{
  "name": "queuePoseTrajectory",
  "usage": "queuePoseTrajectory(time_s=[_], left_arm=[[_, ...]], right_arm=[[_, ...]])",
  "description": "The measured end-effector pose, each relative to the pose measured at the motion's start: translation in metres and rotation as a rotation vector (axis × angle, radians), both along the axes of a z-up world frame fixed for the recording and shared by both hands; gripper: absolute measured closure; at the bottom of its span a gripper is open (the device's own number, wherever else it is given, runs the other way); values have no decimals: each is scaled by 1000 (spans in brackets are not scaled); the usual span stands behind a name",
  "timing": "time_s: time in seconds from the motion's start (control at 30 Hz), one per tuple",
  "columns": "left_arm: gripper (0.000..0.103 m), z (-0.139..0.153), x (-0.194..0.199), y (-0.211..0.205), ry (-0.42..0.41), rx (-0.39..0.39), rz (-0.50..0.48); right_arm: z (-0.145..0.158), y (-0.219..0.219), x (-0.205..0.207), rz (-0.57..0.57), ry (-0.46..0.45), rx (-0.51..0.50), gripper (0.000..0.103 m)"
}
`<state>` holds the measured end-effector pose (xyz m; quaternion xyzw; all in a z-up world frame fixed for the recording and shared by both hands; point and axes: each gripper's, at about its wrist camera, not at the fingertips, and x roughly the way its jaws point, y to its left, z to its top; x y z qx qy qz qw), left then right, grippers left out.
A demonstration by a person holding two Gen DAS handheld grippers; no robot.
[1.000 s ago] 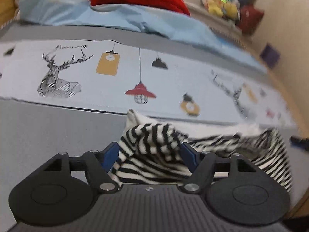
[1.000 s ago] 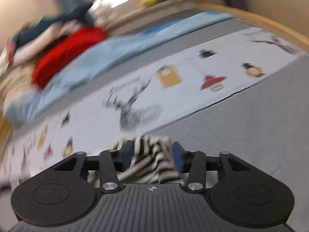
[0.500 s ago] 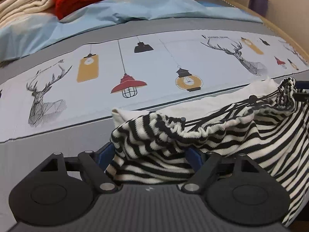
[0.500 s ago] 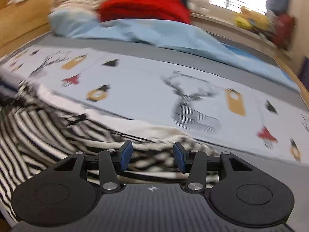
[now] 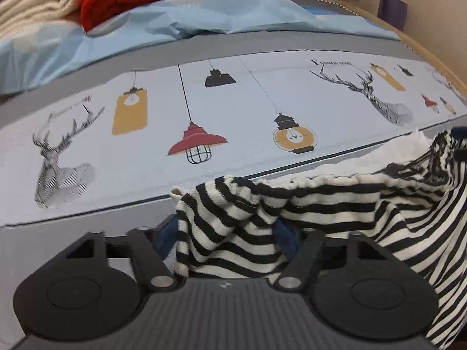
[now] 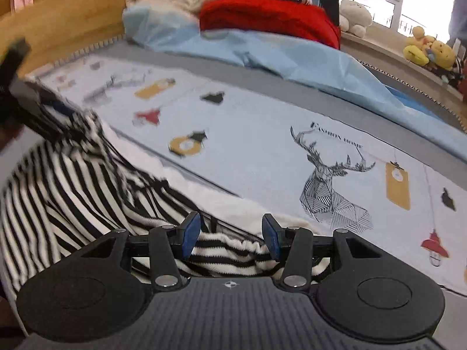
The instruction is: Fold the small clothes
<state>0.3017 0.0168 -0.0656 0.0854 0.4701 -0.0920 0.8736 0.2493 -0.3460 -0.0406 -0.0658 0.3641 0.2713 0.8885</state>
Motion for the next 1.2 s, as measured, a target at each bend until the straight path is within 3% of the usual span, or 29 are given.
queuePoseTrajectory(time_s=[0.03, 0.1, 0.3, 0.5, 0.6, 0.7, 0.8, 0.87, 0.97, 1.1, 1.2], left_arm=[[45, 0, 2, 0, 8, -13, -4], [65, 0, 5, 0, 20, -33, -15], [81, 4, 6, -2, 24, -46, -6], [88, 8, 8, -1, 13, -53, 4], [90, 12, 9, 2, -8, -61, 19], [91, 20, 9, 6, -54, -78, 39], [92, 36, 6, 5, -156, -98, 46], [93, 42, 5, 3, -213, -77, 59], [93, 40, 13, 4, -213, -48, 112], [93, 26, 29, 13, -116, -73, 175], [84, 16, 32, 19, -32, -73, 204]], right_arm=[[0, -3, 1, 7, 6, 26, 54], [-2, -2, -1, 61, 18, 57, 54], [-15, 29, -4, 208, 27, -33, 54], [-29, 49, 7, 181, 12, -131, 57], [-30, 55, 13, 171, -20, -167, 98], [-17, 45, 25, 83, -76, -103, 100], [2, 35, 37, -49, -167, -39, 100], [12, 37, 40, -115, -252, -32, 100], [13, 52, 44, -148, -329, -67, 100], [-11, 78, 55, -135, -287, -185, 99], [-37, 87, 68, -147, -143, -258, 92]])
